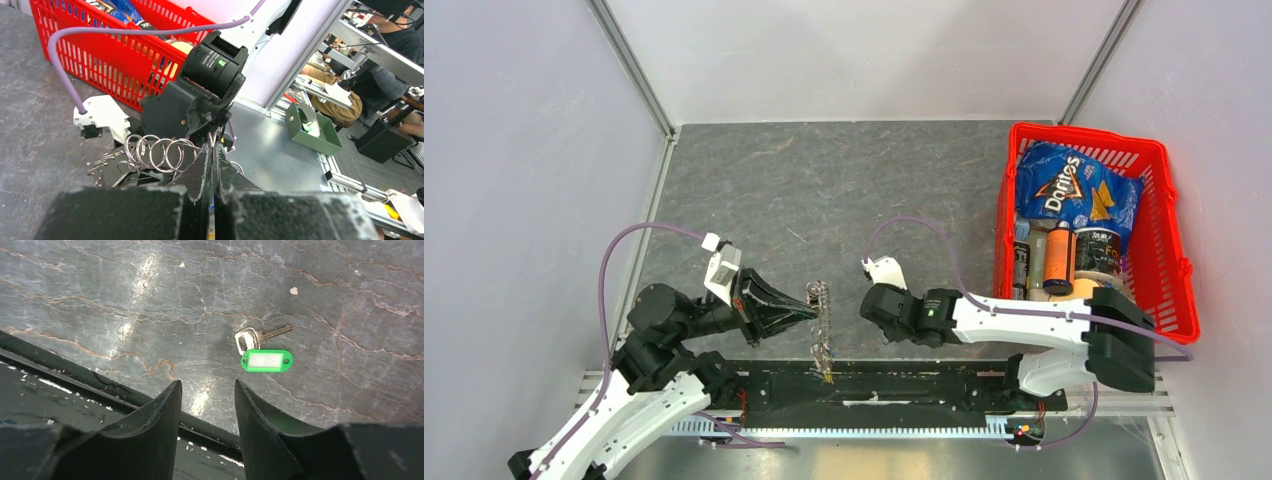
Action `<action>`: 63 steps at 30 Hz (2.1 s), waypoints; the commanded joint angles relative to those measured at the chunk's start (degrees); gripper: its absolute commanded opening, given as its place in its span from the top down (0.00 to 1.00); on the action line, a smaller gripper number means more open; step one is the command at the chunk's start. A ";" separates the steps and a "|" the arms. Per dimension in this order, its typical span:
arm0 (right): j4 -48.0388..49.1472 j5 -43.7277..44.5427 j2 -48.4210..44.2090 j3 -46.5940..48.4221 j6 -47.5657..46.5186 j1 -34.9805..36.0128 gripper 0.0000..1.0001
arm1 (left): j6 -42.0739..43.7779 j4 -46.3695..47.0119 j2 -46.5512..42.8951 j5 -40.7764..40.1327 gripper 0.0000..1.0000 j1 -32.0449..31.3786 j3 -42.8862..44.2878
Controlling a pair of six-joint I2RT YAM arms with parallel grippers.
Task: Put the keys on the keyring
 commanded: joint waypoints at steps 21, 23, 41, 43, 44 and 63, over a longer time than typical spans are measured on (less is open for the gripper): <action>4.39 4.60 7.72 -1.30 0.58 -4.71 0.59 | 4.52 -1.90 -1.29 -1.25 0.98 0.09 1.07; 4.15 4.42 7.66 -1.69 0.73 -5.06 0.61 | 4.56 -1.91 -1.01 -1.14 0.98 0.04 1.10; 6.43 -0.20 5.93 -6.15 0.00 -6.14 0.66 | 4.11 -0.34 0.67 -0.90 0.98 0.00 0.50; 6.72 -0.27 6.02 -6.23 -0.23 -6.22 0.67 | 4.16 -0.24 0.81 -0.90 0.98 0.04 0.50; 6.92 -0.29 5.94 -6.23 -0.38 -6.35 0.68 | 4.10 -0.24 0.85 -1.02 0.98 0.04 0.50; 8.89 -2.57 7.70 -5.09 -3.08 -7.77 0.97 | 4.71 -1.03 0.87 -1.34 0.98 0.04 0.67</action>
